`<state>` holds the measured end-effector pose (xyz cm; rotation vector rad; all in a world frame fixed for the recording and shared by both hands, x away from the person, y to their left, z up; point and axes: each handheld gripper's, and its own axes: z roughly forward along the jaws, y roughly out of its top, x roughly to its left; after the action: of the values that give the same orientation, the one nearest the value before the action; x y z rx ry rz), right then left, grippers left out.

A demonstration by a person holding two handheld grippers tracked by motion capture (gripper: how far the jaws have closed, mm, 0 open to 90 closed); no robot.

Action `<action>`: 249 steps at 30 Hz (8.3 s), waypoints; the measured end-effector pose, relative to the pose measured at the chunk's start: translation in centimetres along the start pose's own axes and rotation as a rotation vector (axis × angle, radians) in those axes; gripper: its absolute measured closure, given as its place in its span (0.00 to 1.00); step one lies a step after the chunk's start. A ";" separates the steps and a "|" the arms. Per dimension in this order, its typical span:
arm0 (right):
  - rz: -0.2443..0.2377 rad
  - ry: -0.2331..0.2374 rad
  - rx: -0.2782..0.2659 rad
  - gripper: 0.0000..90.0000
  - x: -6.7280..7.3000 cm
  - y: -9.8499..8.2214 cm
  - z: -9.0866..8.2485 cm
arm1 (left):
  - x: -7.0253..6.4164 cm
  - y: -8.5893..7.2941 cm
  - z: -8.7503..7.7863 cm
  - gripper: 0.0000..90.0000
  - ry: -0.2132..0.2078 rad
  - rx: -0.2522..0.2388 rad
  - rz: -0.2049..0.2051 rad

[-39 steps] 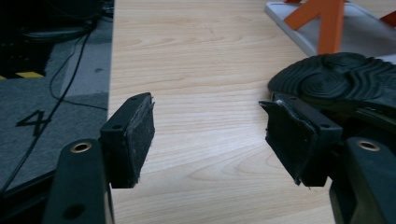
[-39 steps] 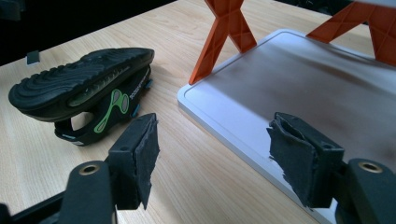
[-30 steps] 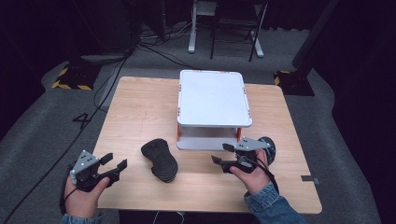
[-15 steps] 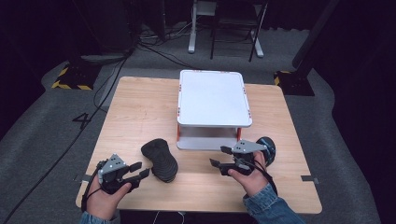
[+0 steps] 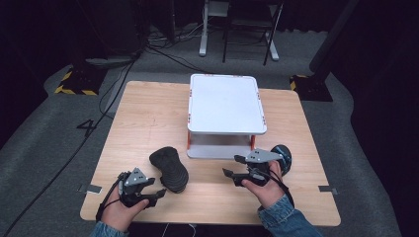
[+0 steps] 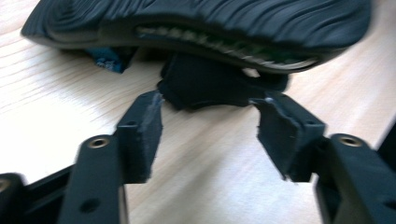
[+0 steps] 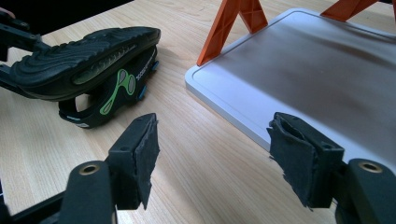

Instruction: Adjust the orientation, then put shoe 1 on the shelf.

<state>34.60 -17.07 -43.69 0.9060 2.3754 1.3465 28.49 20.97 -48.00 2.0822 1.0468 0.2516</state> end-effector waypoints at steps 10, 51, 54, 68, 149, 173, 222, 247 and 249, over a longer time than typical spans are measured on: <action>-0.002 -0.003 0.009 0.36 0.1 -0.2 0.1 | -0.1 -0.1 2.2 0.31 -0.021 0.002 0.081; 0.023 -0.014 0.017 0.36 -0.1 -1.0 -0.5 | -0.6 1.3 4.2 0.70 0.040 -0.046 0.126; 0.025 -0.011 0.015 0.36 -0.1 -1.0 -0.5 | -0.5 1.1 3.6 0.70 0.045 -0.048 0.147; 0.027 0.010 0.036 0.36 -0.4 -0.7 0.4 | 0.9 -0.4 -1.4 0.70 0.086 -0.151 0.135; 0.102 -0.086 0.008 0.38 -1.9 -3.3 -3.9 | -1.3 5.2 -0.1 0.96 0.028 -0.245 0.109; 0.046 -0.005 0.016 0.38 -1.2 -1.3 -1.1 | 1.4 1.7 -1.8 0.25 0.109 -0.162 0.076; 0.091 -0.064 0.008 0.38 -1.8 -2.8 -3.2 | -2.7 6.4 -2.6 0.88 -0.154 -0.432 -0.065; 0.109 -0.093 -0.002 0.38 -2.1 -3.4 -4.5 | -4.0 7.9 7.5 0.80 -0.154 -0.323 -0.141; 0.109 -0.095 -0.001 0.38 -2.1 -3.5 -4.5 | -4.8 7.8 8.2 0.75 -0.198 -0.295 -0.125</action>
<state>32.55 -22.72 -44.36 1.0883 2.2837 1.3118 34.00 10.01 -47.15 1.7325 0.9535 0.1252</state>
